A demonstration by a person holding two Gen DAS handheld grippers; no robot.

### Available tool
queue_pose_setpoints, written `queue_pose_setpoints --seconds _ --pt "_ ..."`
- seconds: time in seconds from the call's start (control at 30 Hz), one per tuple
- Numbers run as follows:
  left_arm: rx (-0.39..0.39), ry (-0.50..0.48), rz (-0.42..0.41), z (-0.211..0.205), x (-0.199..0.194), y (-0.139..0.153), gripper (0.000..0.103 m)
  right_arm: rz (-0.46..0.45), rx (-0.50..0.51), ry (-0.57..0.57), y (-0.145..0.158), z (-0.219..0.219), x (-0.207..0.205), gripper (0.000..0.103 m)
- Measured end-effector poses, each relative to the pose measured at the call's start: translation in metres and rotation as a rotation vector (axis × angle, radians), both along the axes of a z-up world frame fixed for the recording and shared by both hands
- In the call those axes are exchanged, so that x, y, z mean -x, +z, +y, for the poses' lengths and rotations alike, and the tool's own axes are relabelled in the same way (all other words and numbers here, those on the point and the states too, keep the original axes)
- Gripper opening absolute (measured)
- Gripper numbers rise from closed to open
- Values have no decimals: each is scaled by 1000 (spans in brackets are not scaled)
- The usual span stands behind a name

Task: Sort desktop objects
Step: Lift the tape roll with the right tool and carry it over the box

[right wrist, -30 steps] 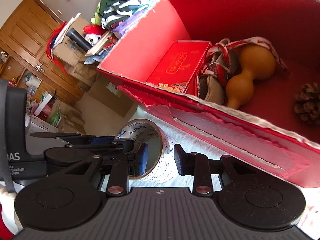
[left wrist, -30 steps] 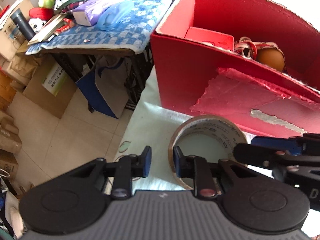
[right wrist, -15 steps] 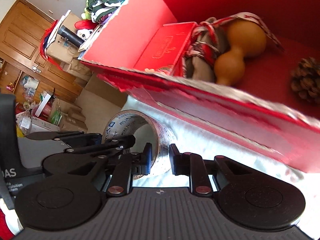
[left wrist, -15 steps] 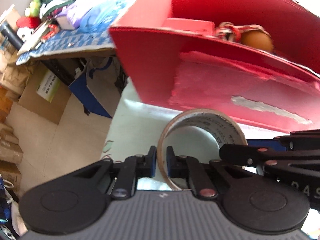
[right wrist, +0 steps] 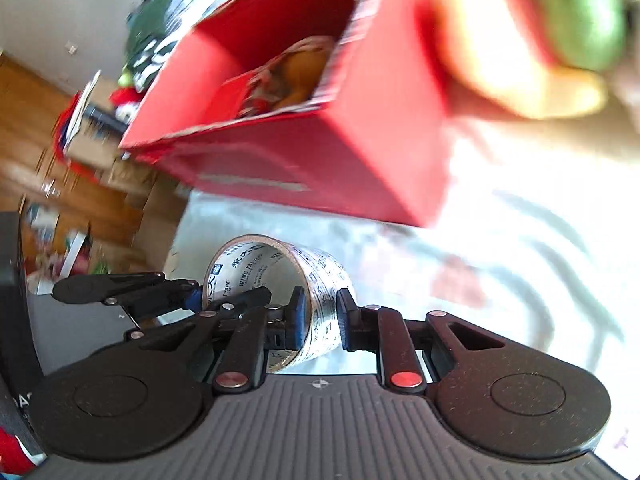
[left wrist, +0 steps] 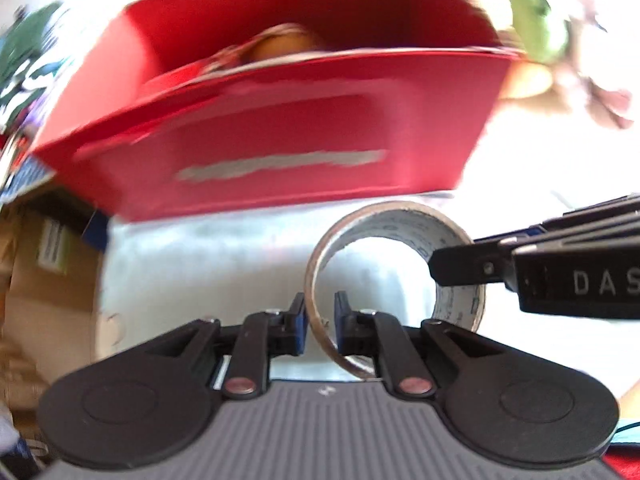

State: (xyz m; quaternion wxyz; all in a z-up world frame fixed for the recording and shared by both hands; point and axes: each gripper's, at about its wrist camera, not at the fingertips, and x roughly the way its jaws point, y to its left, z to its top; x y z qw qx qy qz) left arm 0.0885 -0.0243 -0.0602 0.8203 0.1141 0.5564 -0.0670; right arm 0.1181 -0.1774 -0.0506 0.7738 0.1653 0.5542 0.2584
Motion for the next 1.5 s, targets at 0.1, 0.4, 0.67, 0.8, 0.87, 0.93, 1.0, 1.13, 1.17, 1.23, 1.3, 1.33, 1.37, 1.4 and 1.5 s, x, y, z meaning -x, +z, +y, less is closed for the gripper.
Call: queue_pose_setpoints --seconds 0.1,0.4,0.67,0.8,0.87,0.93,1.0,1.13,1.17,1.23,1.3,1.33,1.37,1.4,1.5 --pt "14 -64 -7 -26 -1 2 8 -6 13 -66 2 -28 13 17" --pt "42 -257 -82 -108 12 30 9 -104 15 -273 30 -105 44 17" --pt "80 -324 -248 -123 2 91 9 -289 -12 -347 86 -115 36 17" --pt "94 -305 -340 -99 -13 126 9 -395 -10 -309 118 -96 18 17" --pt "104 -281 -370 -81 -25 141 9 -430 -11 -280 131 -79 4 17" --pt "111 -252 -395 -60 -39 150 9 -463 0 -236 142 -60 -12 17" --pt "116 -220 -393 -39 -55 153 9 -473 21 -190 147 -38 -29 17" --pt "123 -164 -336 1 -84 138 9 -430 70 -84 140 5 -65 17" --pt "124 -153 -313 9 -90 130 9 -408 88 -56 134 15 -73 17" --pt "122 -140 -263 22 -100 112 9 -367 140 3 125 35 -88 17" --pt "120 -135 -216 31 -107 93 9 -338 196 61 115 53 -98 17" --pt "119 -137 -197 34 -111 84 10 -325 224 92 111 61 -102 17" --pt "120 -137 -177 37 -113 75 10 -309 247 120 107 68 -106 17" --pt "124 -137 -157 41 -116 68 10 -291 267 144 102 74 -110 17" --pt "132 -140 -96 49 -121 52 10 -216 306 202 88 87 -124 17"
